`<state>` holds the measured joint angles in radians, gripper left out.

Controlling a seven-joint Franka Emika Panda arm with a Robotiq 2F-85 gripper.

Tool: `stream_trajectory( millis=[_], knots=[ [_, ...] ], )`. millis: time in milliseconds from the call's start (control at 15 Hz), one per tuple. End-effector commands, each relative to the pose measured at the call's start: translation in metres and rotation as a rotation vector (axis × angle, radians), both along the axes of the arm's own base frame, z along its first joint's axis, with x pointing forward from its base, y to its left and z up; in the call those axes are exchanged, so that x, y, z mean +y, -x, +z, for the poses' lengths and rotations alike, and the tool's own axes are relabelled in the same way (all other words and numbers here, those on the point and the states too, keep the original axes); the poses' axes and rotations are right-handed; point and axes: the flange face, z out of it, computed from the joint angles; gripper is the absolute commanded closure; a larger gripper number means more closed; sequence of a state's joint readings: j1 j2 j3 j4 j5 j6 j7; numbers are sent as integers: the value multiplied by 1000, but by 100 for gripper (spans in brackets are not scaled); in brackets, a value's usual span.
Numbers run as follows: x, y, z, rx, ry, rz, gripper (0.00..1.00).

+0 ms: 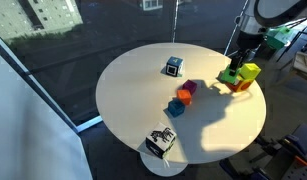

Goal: Put the green block on the table

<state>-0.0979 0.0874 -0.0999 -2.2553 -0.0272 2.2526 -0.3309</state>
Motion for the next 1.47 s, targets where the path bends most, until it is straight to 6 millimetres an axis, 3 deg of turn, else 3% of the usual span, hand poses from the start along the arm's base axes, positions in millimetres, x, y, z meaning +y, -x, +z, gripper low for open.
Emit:
stream_trajectory(
  millis=[0, 400, 867, 1400],
  knots=[
    [4, -24, -15, -13, 34, -41, 67],
    [16, -56, -36, -20, 45, -89, 67],
    [34, -91, -44, -42, 59, -132, 67],
    [41, -118, -61, -50, 84, -176, 67]
  ],
)
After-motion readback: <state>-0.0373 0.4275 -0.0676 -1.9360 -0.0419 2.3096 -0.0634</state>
